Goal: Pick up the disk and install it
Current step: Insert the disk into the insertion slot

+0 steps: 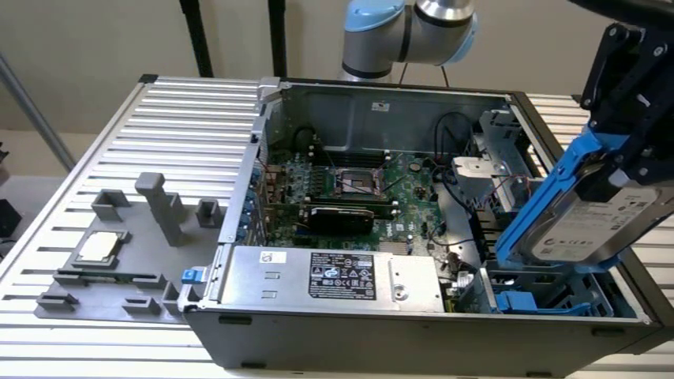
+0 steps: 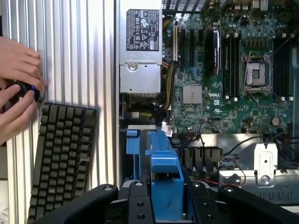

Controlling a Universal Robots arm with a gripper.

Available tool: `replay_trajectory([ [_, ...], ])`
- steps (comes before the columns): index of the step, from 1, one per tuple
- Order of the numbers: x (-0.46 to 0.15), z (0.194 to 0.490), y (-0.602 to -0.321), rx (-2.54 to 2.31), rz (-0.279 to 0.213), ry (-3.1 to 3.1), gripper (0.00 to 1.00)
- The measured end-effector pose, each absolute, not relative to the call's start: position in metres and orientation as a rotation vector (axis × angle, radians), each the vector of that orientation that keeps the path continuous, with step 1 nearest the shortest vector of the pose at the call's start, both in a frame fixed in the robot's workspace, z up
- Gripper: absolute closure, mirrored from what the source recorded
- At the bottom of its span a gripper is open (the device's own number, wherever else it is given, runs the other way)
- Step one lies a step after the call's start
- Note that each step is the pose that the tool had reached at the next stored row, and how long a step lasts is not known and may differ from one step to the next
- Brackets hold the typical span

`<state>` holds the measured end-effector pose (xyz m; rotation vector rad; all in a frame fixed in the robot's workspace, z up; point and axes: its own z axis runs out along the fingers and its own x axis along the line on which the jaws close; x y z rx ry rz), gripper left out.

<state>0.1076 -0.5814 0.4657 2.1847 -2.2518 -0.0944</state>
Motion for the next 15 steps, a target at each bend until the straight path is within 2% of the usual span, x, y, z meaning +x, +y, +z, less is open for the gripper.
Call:
replay_trajectory([
  [15, 0.11, 0.448, -0.585, 2.184, -0.092, -2.251, 1.0],
])
